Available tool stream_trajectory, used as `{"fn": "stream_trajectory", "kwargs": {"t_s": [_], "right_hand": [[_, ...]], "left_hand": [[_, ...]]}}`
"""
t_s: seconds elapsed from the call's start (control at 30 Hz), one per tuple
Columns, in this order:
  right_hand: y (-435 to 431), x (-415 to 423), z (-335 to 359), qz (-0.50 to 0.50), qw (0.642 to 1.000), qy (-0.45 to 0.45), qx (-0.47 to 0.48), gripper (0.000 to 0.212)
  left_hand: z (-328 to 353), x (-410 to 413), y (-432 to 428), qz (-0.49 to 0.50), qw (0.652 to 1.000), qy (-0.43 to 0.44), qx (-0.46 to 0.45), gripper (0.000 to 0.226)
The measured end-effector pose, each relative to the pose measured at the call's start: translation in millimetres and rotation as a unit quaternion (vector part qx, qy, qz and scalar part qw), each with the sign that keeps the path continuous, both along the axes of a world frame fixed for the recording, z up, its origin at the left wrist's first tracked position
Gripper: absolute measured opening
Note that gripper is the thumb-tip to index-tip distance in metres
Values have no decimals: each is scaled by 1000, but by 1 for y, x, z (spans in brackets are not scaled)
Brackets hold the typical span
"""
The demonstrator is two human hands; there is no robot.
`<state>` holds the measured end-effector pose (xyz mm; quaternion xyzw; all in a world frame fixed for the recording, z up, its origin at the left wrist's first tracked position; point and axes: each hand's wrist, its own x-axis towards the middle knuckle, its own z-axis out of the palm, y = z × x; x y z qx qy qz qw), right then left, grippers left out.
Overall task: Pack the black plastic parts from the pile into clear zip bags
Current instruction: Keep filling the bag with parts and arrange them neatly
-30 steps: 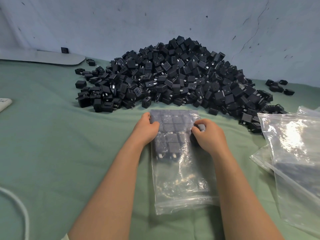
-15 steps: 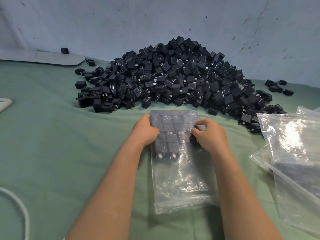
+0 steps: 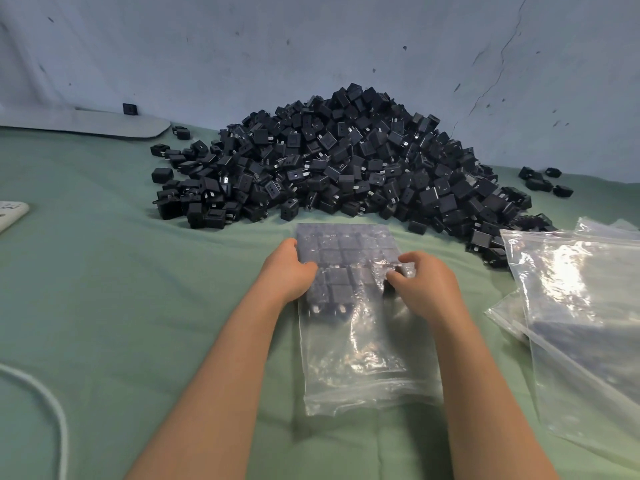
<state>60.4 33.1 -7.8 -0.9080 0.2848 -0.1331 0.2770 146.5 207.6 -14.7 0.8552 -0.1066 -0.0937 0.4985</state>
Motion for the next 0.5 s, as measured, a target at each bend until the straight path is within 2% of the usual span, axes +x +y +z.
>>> {"fn": "stream_trajectory", "kwargs": {"t_s": [0.17, 0.27, 0.37, 0.5], "right_hand": [[11, -13, -10, -9, 999, -33, 4, 27], [15, -14, -16, -16, 999, -51, 0, 30], [15, -13, -18, -20, 998, -54, -5, 31], [16, -13, -17, -22, 998, -51, -4, 30]], "left_hand": [[-11, -20, 5, -12, 999, -18, -28, 26], [-19, -21, 6, -11, 998, -36, -51, 19], [-20, -20, 6, -15, 997, -42, -58, 28], [-20, -19, 7, -15, 997, -48, -63, 19]]}}
